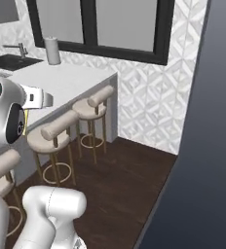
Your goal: Take a straw from the drawer in front and place it inside the glass cup on the dining counter.
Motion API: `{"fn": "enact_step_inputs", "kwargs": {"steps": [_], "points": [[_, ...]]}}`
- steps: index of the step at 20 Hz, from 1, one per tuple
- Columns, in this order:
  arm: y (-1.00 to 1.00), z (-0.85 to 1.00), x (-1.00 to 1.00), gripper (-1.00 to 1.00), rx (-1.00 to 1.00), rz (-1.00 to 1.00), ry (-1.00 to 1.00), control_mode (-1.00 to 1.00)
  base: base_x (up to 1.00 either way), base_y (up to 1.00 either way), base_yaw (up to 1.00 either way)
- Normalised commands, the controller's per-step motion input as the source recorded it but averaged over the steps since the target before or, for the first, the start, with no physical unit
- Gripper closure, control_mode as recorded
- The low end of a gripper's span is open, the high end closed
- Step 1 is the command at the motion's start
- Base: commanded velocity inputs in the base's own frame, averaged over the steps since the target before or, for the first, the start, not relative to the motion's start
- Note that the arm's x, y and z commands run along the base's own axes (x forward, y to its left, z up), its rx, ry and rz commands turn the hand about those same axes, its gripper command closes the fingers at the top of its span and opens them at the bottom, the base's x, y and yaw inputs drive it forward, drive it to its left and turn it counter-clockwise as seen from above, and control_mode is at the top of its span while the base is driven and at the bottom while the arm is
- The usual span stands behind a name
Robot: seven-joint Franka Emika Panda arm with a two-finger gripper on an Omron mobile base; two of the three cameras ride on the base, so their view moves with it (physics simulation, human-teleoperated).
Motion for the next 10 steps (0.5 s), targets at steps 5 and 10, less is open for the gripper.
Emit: {"fn": "enact_step_inputs", "kwargs": {"steps": [5,10], "points": [[0.0,0.0,0.0,1.0,0.0,0.0,0.0,1.0,0.92,-0.56,0.6],[0.0,0.0,0.0,1.0,0.0,0.0,0.0,1.0,0.58,-0.63,0.62]]}}
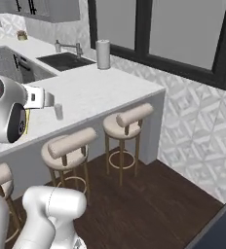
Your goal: Take a straw from the drawer in front and place it inside the glass cup on the dining counter.
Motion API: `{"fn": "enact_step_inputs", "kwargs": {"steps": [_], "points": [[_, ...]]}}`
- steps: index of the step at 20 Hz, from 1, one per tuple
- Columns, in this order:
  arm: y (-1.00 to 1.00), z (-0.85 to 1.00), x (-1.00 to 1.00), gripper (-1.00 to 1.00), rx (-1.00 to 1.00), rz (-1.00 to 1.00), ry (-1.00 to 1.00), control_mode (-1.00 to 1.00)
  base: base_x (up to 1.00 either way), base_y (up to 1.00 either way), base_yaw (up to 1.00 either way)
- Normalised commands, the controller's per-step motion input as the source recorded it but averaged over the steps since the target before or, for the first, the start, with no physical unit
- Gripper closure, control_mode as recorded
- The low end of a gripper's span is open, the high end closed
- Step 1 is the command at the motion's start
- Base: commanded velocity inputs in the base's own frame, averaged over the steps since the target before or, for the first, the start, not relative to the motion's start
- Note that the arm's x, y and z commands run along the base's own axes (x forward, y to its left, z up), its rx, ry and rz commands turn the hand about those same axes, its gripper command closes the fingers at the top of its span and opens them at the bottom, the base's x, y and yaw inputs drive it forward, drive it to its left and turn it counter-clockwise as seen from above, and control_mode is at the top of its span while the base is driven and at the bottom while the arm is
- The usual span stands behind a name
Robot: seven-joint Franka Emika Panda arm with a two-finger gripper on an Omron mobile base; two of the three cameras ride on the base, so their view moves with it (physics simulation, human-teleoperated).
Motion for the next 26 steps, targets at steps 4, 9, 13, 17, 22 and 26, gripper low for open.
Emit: {"fn": "enact_step_inputs", "kwargs": {"steps": [4,9,13,17,22,26], "points": [[0.0,0.0,0.0,1.0,0.0,0.0,0.0,1.0,0.31,-0.68,0.64],[0.0,0.0,0.0,1.0,0.0,0.0,0.0,1.0,0.27,-0.75,0.62],[0.0,0.0,0.0,1.0,0.0,0.0,0.0,1.0,0.17,-0.83,0.57],[0.0,0.0,0.0,1.0,0.0,0.0,0.0,1.0,0.31,-0.73,0.54],[0.0,0.0,0.0,1.0,0.0,0.0,0.0,1.0,0.65,-0.51,0.48],[0.0,0.0,0.0,1.0,0.0,0.0,0.0,1.0,0.69,-0.52,0.43]]}}
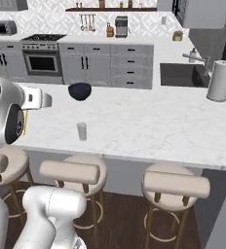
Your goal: Take a straw from the drawer in front and place it inside the glass cup on the dining counter.
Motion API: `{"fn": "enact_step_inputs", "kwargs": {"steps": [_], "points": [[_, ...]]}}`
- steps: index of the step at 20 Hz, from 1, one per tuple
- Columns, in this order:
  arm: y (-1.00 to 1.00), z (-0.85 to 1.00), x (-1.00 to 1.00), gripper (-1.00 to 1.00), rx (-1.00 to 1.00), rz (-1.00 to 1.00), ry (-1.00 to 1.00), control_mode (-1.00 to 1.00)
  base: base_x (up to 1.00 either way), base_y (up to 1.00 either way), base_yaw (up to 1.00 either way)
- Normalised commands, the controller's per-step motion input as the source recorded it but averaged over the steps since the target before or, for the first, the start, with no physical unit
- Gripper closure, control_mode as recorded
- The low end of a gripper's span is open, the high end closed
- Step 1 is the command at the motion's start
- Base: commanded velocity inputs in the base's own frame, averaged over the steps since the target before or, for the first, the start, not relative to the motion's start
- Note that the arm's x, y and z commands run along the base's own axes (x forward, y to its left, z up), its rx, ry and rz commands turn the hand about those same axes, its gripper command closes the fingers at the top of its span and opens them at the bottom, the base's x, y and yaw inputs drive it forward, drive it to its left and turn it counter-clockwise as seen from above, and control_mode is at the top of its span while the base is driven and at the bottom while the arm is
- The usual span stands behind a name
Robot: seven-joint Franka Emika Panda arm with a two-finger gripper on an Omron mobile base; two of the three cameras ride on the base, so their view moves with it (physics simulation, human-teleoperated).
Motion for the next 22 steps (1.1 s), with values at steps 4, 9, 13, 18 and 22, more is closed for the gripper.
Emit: {"fn": "enact_step_inputs", "kwargs": {"steps": [4,9,13,18,22], "points": [[0.0,0.0,0.0,1.0,0.0,0.0,0.0,1.0,0.82,-0.5,0.32],[0.0,0.0,0.0,1.0,0.0,0.0,0.0,1.0,0.99,-0.15,0.03],[-0.11,0.0,0.48,1.0,0.0,0.0,0.04,-1.0,0.5,-0.01,0.0],[-0.57,-0.13,0.77,1.0,0.06,0.17,0.01,-1.0,0.0,0.0,0.0],[-0.65,-0.27,0.45,1.0,0.14,0.55,-0.04,-1.0,0.0,0.0,0.0]]}}
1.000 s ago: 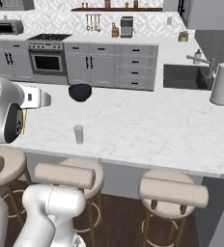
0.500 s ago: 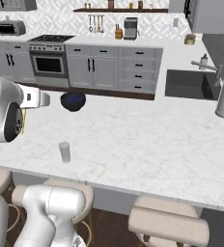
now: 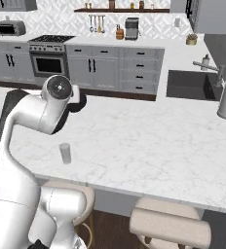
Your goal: Take a straw from the drawer in front and place it inside the glass cup on the dining counter.
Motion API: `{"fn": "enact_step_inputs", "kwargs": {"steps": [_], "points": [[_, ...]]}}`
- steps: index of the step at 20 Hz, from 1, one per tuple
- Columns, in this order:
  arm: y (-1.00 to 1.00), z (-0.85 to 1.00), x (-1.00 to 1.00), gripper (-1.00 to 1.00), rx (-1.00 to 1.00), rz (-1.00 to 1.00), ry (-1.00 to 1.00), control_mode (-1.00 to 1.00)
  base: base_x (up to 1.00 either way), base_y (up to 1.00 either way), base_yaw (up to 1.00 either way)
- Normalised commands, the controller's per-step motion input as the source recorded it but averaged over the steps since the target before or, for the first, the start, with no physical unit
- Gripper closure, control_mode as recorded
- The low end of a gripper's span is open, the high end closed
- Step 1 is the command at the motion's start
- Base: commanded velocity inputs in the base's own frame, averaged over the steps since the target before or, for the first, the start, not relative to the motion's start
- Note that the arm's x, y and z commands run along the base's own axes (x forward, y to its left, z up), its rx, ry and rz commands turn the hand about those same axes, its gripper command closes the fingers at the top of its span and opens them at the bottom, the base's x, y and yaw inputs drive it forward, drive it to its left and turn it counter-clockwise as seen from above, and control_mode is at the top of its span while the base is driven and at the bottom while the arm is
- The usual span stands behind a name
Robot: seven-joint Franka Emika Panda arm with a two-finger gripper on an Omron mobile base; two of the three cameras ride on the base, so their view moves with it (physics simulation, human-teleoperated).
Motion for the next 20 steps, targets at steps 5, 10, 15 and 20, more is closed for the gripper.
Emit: {"fn": "enact_step_inputs", "kwargs": {"steps": [5,10,15,20], "points": [[-0.11,-0.47,0.19,1.0,0.14,0.64,-0.07,-1.0,0.0,0.0,0.0],[0.24,-0.38,0.23,1.0,0.15,0.47,-0.02,-1.0,0.0,0.0,0.0],[0.37,-0.02,0.08,1.0,0.2,0.26,-0.02,-1.0,0.0,0.0,0.0],[0.23,-0.03,-0.27,1.0,0.18,0.08,-0.09,-1.0,0.0,0.0,0.0]]}}
